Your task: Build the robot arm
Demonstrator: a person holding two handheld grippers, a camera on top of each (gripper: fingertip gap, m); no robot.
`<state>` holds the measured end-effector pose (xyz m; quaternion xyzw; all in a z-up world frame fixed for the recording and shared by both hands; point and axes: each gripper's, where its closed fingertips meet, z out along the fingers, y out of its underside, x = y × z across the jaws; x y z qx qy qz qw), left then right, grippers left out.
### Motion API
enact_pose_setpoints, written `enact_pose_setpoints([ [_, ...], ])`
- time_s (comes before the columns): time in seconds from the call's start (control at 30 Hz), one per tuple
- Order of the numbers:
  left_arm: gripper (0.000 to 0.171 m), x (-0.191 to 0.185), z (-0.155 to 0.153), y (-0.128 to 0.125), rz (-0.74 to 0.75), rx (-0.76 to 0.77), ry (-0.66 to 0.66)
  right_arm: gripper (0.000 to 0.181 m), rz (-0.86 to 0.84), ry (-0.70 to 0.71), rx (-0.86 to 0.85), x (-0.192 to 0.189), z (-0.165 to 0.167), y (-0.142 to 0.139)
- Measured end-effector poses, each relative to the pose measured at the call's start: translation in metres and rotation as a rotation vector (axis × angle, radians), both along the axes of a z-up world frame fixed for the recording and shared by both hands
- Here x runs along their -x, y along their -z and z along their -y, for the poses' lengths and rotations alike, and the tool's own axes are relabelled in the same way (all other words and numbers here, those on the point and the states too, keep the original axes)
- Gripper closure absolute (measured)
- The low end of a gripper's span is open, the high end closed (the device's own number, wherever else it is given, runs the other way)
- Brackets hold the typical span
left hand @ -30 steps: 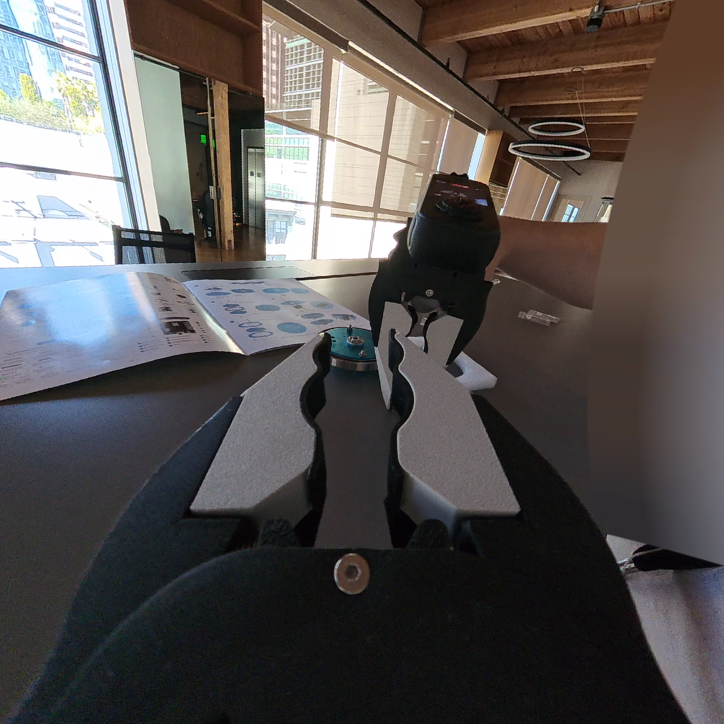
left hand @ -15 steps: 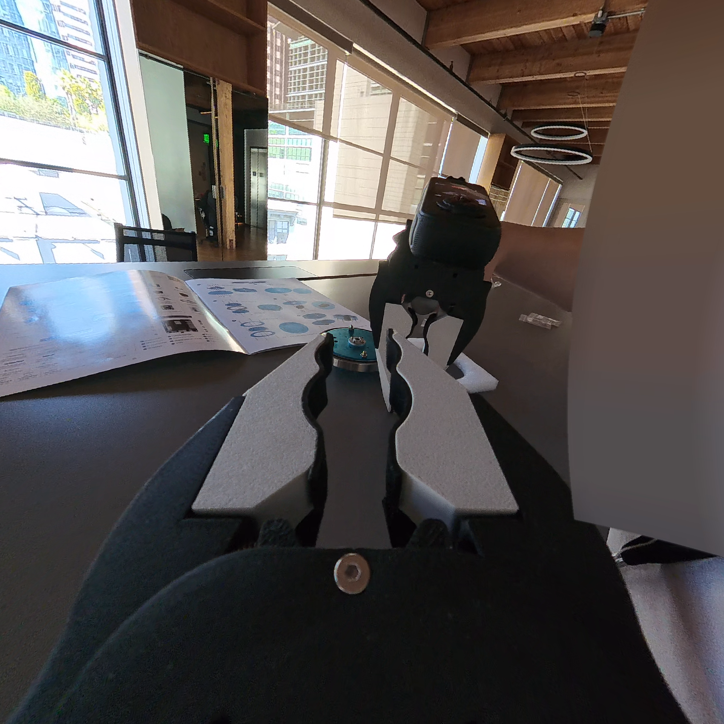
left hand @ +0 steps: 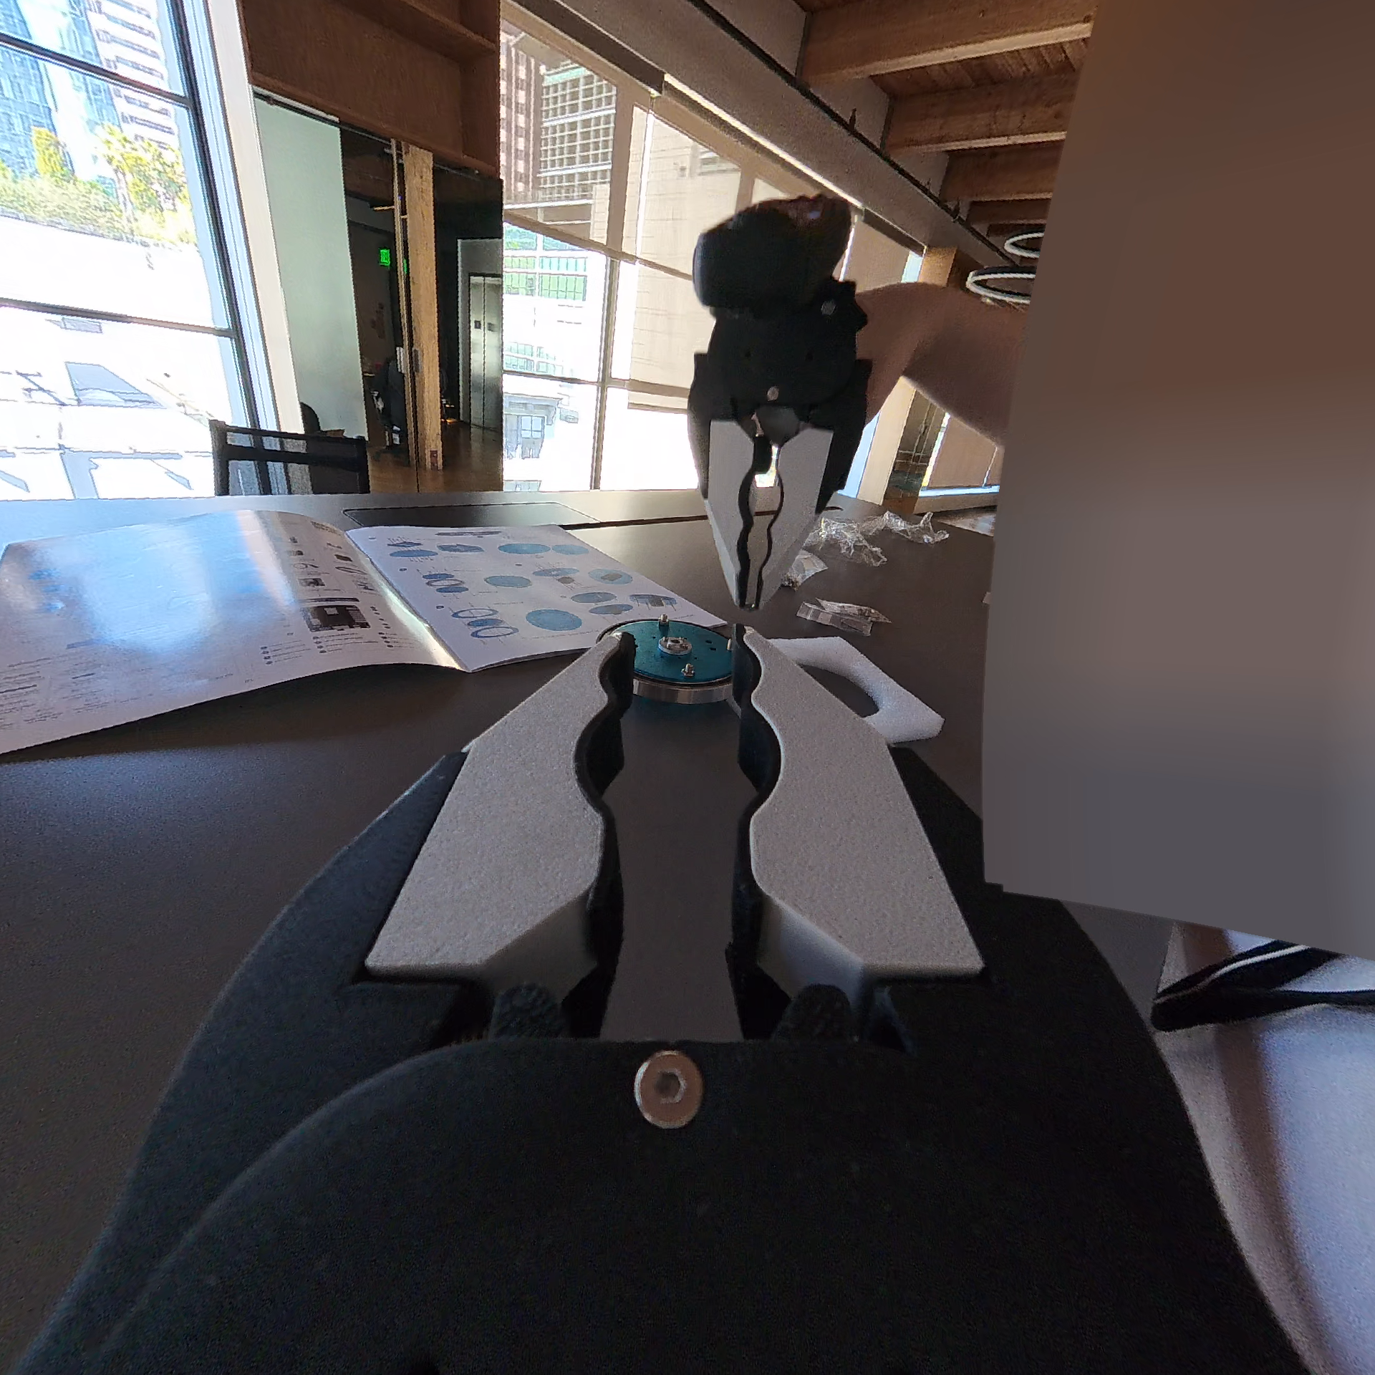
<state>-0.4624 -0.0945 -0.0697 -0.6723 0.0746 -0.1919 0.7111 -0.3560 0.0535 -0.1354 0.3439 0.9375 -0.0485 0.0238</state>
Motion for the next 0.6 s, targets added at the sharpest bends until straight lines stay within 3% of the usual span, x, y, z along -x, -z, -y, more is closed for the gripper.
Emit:
enact_pose_setpoints([
  [0.27,0.146,-0.001,-0.001,0.001,0.004,0.006,0.01,0.176,-0.055,-0.096,-0.02,0.008,0.0,0.014],
  [0.6,0.146,-0.001,-0.001,0.001,0.005,0.009,0.015,0.181,-0.029,-0.117,-0.034,0.005,-0.001,0.017],
])
